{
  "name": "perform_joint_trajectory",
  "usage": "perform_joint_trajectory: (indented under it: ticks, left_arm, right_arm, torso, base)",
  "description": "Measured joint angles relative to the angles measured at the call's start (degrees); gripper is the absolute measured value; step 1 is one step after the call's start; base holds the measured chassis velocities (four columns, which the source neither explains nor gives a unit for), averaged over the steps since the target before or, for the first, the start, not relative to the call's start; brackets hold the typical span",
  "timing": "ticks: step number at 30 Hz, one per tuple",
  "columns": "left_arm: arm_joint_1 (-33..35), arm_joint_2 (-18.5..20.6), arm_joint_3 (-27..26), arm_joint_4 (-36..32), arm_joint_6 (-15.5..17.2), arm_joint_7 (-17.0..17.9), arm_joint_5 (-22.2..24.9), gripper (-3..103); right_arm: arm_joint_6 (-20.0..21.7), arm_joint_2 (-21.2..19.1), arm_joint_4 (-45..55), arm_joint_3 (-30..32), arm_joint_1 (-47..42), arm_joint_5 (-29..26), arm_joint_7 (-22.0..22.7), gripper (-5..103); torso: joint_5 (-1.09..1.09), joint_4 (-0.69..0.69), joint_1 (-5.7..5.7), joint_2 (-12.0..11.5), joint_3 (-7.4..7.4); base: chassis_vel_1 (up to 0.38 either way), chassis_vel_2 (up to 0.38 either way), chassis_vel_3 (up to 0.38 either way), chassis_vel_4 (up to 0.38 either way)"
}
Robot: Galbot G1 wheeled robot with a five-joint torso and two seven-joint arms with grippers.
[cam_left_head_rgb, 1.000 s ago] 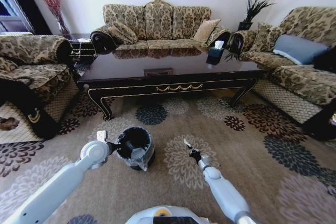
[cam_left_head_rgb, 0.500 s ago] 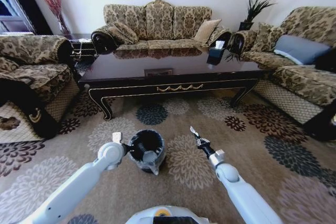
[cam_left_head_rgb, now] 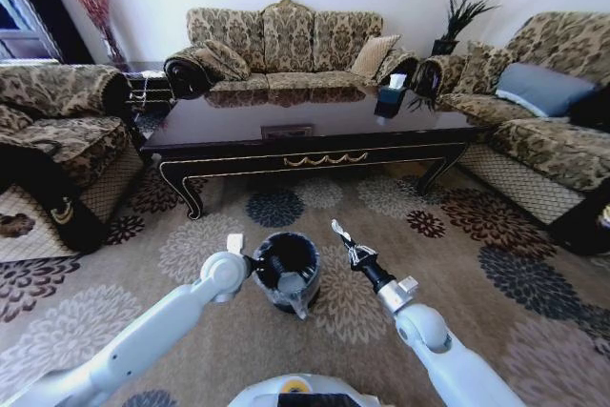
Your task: Move to the front of the table and pick up the trash from the floor, then place it into the trash bin.
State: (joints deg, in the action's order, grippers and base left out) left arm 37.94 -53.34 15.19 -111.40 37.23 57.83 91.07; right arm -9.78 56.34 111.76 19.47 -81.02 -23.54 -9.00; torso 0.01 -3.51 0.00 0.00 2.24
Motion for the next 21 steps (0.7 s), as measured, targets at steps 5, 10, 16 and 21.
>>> perform_joint_trajectory:
  ticks: [5, 10, 16, 21]
  left_arm:
    - [-2.3, -3.1, 3.3, 1.0, -0.2, 0.9, 0.5, 0]
    - [-3.2, -4.9, 5.2, 1.9, -0.2, 1.5, 0.4, 0]
    - [-3.0, -5.2, 5.4, 2.4, -0.2, 1.9, -0.3, 0]
    - [-1.9, -5.1, 5.0, 2.2, -0.3, 1.9, -0.5, 0]
  right_arm:
    - [-0.6, -0.2, 2.9, 0.1, -3.6, 2.3, -1.1, 0]
    - [-0.8, -0.4, 5.0, 0.3, -5.6, 3.6, -1.5, 0]
    - [-1.1, -0.6, 6.6, 0.3, -7.4, 5.8, -1.5, 0]
    - [-1.7, -0.2, 6.5, -0.3, -8.8, 8.1, -1.6, 0]
  torso:
    - [-0.01, -0.01, 0.0, 0.0, 0.0]
    - [-0.01, 0.0, 0.0, 0.0, 0.0]
    - [-0.01, 0.01, 0.0, 0.0, 0.0]
    - [-0.01, 0.01, 0.0, 0.0, 0.0]
  base:
    - [0.0, 0.0, 0.0, 0.0]
    - [0.0, 0.0, 0.0, 0.0]
    - [0.0, 0.0, 0.0, 0.0]
    - [0.0, 0.0, 0.0, 0.0]
